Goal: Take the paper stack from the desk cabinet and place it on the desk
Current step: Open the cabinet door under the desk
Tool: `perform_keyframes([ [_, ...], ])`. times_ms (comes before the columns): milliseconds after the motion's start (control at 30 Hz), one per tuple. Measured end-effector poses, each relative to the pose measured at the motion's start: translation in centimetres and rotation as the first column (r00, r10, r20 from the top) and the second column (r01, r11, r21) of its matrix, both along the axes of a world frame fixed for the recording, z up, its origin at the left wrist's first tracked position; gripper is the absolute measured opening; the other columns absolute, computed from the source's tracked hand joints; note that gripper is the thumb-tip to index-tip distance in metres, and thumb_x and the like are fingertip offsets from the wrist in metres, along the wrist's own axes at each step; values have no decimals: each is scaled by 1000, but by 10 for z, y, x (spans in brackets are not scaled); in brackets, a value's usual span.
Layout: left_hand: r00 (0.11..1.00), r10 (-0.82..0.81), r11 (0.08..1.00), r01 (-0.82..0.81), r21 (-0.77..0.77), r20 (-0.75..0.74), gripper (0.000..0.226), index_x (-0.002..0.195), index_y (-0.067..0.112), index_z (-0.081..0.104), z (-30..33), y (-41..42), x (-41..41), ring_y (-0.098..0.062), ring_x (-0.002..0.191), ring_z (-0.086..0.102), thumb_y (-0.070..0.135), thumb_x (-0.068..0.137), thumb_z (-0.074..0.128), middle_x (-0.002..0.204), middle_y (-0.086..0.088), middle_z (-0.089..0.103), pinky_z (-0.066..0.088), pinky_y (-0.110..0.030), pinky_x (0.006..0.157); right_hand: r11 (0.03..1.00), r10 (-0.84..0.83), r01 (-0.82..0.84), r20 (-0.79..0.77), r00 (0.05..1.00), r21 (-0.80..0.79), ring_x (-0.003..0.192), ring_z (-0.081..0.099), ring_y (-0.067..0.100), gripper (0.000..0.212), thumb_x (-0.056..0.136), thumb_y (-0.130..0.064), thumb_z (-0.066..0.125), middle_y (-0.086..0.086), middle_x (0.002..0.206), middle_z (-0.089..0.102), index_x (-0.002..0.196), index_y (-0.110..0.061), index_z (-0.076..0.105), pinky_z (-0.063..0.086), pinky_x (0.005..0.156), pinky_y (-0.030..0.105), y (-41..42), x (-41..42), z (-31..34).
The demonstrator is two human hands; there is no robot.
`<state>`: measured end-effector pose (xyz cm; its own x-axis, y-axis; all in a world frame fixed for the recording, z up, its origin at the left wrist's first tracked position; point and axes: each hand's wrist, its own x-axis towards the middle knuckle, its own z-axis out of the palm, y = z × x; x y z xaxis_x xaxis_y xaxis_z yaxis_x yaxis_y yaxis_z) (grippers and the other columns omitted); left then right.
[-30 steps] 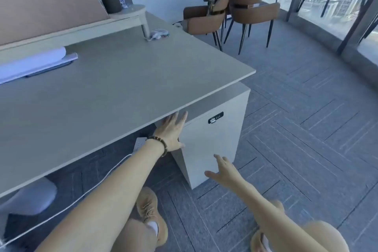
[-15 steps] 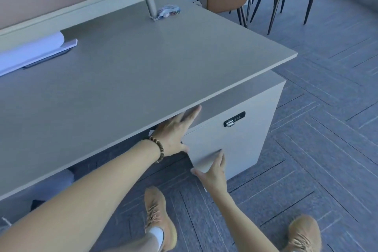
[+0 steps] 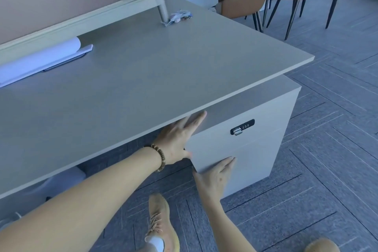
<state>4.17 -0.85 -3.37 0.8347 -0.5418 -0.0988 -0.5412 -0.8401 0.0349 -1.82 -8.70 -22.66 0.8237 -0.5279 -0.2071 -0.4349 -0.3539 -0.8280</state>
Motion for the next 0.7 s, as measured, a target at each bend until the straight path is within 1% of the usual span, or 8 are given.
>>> perform_keyframes([
  [133,1000,0,1000,0,5,9,129,153,41,-6,0,0,-2,-35,141,33,29,65,88,161,-5,14,42,-47,108,1000,22,-22,-10,1000,-6,150,9,34,134,64,-48,76,15,163,-10,152,-6,-15,25,120,44,-5,-7,-2],
  [233,1000,-10,1000,10,11,19,128,154,39,-4,3,-2,-4,-33,147,21,29,66,87,164,-4,6,34,-46,115,998,60,-60,-22,998,-20,151,5,31,136,63,-49,78,15,164,-10,152,-4,-15,20,122,42,-13,-22,-1],
  [300,999,-2,999,1,32,32,129,154,38,-3,2,-2,-4,-33,149,14,29,64,89,165,-4,1,30,-49,117,996,89,-90,-18,996,-28,152,4,29,136,64,-51,78,12,165,-10,153,-8,-15,19,123,41,-21,-35,-3],
  [367,999,-1,999,-1,32,42,131,154,37,-2,1,-3,-4,-32,150,10,31,62,91,165,-4,-1,27,-52,118,989,121,-120,1,993,-83,152,1,28,133,65,-54,75,11,165,-9,153,-12,-15,18,123,43,-32,-52,-3],
  [433,998,0,999,-3,45,63,133,155,36,-2,1,-4,-6,-31,151,6,32,60,91,166,-5,-3,24,-52,119,962,188,-176,36,982,-209,153,-4,31,129,66,-53,72,16,164,-11,153,-13,-14,15,123,45,-48,-71,-2],
  [533,996,3,997,-10,73,91,133,156,32,-1,5,-6,-9,-29,152,1,32,60,92,166,-6,-3,20,-50,121,880,327,-286,48,944,-379,152,-1,36,120,67,-50,74,23,163,-5,155,-13,1,18,122,47,-74,-98,-1],
  [600,995,21,996,-29,80,100,132,156,31,0,8,-9,-13,-28,152,2,31,61,91,166,-6,-2,18,-47,122,855,371,-322,44,928,-407,152,5,35,111,67,-46,74,19,164,-1,154,-16,13,23,120,47,-91,-114,2],
  [700,989,67,994,-79,81,134,129,156,29,-1,8,-14,-22,-29,152,3,25,65,90,166,-6,1,11,-43,122,834,407,-364,16,913,-415,153,6,28,105,68,-45,73,11,166,-1,153,-20,17,28,117,43,-115,-135,7],
])
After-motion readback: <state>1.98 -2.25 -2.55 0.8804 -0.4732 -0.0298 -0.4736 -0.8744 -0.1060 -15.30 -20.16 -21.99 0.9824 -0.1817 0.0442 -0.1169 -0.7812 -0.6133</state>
